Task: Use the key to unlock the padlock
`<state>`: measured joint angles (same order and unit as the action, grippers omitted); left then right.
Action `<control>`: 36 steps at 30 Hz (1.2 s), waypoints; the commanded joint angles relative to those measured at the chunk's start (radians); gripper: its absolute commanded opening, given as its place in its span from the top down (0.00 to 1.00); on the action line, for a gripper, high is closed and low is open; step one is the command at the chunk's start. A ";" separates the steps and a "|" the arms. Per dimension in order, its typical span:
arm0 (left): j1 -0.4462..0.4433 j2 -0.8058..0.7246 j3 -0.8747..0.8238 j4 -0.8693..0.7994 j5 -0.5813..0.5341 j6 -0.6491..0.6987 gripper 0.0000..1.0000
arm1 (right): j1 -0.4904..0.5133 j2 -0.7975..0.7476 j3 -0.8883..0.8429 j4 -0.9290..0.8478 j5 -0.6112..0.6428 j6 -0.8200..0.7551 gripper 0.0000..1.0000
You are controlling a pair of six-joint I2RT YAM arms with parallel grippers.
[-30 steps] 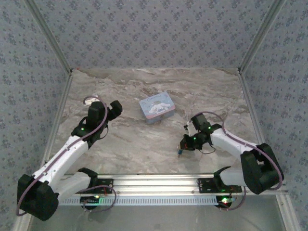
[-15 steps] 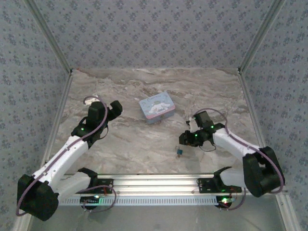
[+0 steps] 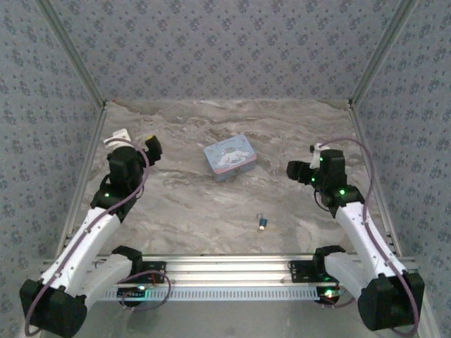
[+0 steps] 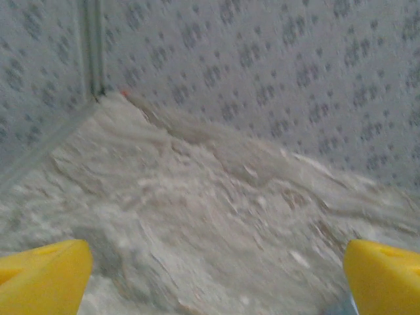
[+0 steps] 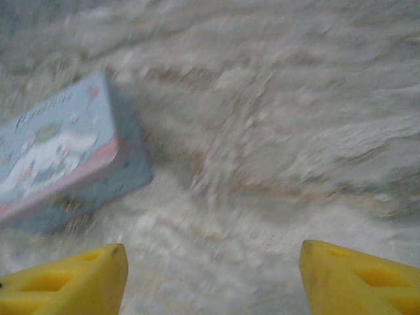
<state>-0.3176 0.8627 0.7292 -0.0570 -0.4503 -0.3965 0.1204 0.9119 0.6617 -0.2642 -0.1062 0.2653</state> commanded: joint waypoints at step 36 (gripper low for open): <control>0.232 0.304 -0.390 0.590 0.214 0.360 0.02 | -0.173 0.621 -0.273 1.098 0.075 -0.280 0.00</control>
<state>-0.0971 1.1469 0.3576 0.4210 -0.2935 -0.0605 -0.0357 1.5185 0.3225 0.8394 -0.0082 -0.0021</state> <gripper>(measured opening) 0.979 0.997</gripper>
